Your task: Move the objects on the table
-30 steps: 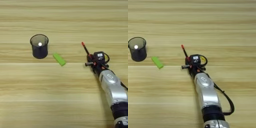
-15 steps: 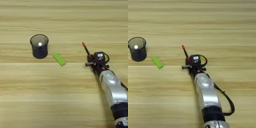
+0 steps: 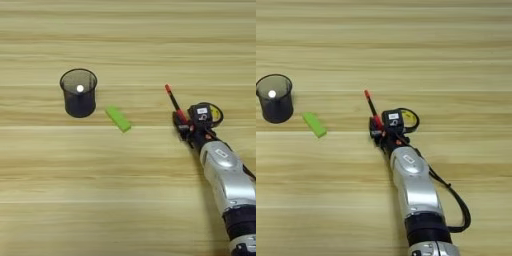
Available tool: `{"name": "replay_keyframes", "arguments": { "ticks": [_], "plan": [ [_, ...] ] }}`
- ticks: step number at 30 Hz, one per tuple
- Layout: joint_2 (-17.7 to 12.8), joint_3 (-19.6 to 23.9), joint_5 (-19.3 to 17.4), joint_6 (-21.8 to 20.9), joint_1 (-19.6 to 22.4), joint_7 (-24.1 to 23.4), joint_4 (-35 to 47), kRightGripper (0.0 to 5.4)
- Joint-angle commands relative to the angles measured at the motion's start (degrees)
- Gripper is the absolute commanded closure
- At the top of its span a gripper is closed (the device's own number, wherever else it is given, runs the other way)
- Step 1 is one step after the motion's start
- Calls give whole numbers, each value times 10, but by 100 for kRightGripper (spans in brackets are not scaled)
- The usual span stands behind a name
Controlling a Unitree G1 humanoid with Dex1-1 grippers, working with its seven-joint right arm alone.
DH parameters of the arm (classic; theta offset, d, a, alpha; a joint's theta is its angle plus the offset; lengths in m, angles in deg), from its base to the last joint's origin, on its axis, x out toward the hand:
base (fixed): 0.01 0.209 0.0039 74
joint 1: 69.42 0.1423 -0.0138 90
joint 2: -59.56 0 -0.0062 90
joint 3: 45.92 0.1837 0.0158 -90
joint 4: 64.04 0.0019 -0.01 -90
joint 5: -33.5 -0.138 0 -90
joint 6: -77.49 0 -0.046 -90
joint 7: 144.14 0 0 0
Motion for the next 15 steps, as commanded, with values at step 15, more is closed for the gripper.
{"name": "replay_keyframes", "arguments": {
  "ticks": [15],
  "plan": [
    [20,-26,-25,-72,-18,44,96,121]
  ]
}}
